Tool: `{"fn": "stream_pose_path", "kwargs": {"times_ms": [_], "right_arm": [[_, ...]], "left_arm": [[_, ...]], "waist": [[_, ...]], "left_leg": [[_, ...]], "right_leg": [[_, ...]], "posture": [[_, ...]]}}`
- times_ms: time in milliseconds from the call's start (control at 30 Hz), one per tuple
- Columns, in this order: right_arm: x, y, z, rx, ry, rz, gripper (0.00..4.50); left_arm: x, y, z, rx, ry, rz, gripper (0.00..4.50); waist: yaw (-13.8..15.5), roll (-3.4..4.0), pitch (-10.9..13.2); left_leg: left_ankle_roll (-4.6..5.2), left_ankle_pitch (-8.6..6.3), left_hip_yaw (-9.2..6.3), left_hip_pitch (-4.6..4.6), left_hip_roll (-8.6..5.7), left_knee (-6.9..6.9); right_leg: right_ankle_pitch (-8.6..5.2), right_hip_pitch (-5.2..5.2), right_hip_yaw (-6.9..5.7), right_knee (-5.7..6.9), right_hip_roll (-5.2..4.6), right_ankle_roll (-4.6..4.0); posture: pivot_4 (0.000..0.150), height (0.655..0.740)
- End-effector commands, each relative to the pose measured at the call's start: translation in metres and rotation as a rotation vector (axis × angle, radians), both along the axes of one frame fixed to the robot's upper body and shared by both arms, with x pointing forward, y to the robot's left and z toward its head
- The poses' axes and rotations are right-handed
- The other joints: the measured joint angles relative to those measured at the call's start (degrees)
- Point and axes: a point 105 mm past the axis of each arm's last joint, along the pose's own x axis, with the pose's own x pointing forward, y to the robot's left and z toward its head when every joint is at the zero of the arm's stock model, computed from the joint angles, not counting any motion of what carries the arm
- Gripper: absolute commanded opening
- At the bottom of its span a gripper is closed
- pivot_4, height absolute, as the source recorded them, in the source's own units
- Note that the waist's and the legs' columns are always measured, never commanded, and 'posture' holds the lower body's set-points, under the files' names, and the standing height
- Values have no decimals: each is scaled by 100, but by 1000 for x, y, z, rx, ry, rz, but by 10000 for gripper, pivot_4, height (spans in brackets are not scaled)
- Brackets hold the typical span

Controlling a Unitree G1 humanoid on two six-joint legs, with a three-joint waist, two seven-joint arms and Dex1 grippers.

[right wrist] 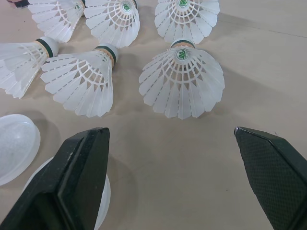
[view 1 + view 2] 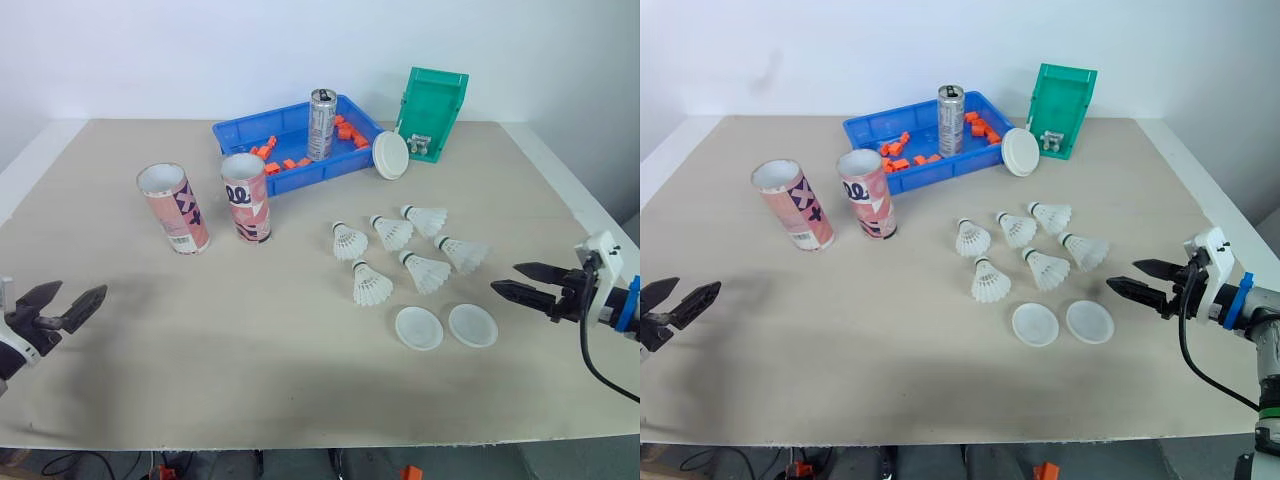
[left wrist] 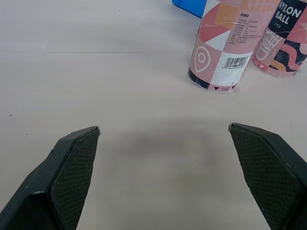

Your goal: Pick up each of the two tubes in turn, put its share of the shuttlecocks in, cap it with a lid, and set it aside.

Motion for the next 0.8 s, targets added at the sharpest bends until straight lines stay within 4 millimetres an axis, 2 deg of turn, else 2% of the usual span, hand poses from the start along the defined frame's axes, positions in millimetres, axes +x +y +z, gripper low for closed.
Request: {"fn": "stream_pose_path", "kwargs": {"times_ms": [33, 500, 733, 800], "right_arm": [[0, 0, 13, -10, -41, 11, 44587], [1, 4, 11, 4, -31, 18, 44587], [2, 6, 11, 5, -32, 17, 44587], [3, 8, 17, 22, -60, 19, 44587]], "left_arm": [[0, 4, 7, 16, -25, -4, 45000], [-8, 4, -1, -18, -36, -88, 45000], [-11, 3, -6, 15, -40, -115, 45000], [-12, 0, -7, 69, -49, -143, 45000]], "waist": [[0, 0, 0], [-1, 1, -1], [0, 1, -1], [0, 1, -1]], "left_leg": [[0, 0, 0, 0, 0, 0], [0, 0, 0, 2, 0, 0], [0, 0, 1, 2, 0, 1], [0, 0, 1, 2, 0, 1]], "right_leg": [[0, 0, 0, 0, 0, 0], [0, 1, 0, 1, 0, 1], [0, 1, 0, 1, 0, 1], [0, 1, 0, 1, 0, 1]], "posture": [[1500, 7400], [1500, 7400], [1500, 7400], [1500, 7400]]}}
